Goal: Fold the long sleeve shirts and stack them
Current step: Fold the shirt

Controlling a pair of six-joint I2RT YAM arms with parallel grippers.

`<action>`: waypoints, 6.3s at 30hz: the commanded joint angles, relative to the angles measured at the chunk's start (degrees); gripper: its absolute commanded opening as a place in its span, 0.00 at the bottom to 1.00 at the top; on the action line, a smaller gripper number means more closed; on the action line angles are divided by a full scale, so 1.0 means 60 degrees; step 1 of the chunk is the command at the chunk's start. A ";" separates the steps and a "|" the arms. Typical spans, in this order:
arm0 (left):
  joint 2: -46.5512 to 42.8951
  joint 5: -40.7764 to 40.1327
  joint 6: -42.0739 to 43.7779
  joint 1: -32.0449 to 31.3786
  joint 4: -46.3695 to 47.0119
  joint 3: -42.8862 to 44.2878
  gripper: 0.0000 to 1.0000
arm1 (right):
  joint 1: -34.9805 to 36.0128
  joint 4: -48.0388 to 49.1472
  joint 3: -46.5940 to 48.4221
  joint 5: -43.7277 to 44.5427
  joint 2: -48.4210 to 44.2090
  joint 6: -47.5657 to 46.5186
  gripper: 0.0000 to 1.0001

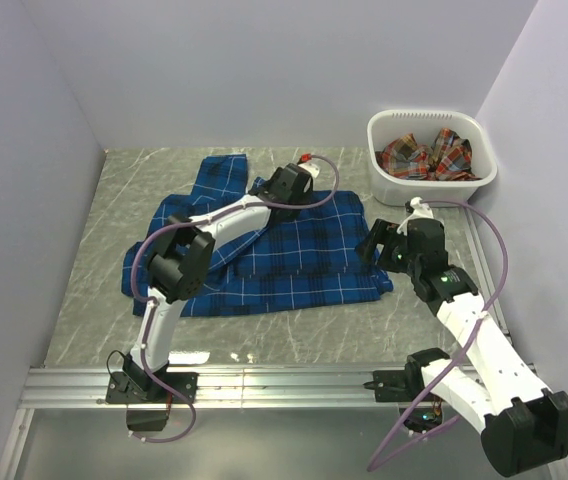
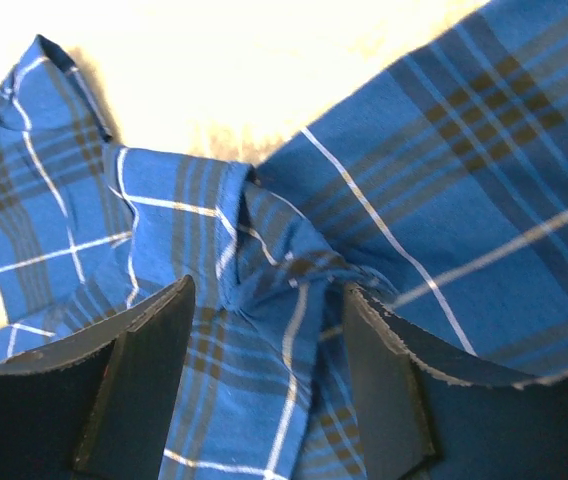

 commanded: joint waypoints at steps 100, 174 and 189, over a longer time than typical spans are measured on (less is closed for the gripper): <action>-0.8181 0.0928 -0.2833 0.0284 -0.2064 -0.3131 0.82 | 0.5547 0.1605 0.2757 0.1148 0.2018 -0.4659 0.00; -1.1523 0.2598 -1.2328 0.7375 -0.0701 -1.3299 0.57 | 0.3321 -0.0172 0.9731 0.1454 0.7627 -0.4190 0.00; -1.1289 0.3433 -1.2254 0.8166 -0.0657 -1.3227 0.56 | 0.4476 0.1689 0.3845 0.3269 0.4041 -0.6066 0.00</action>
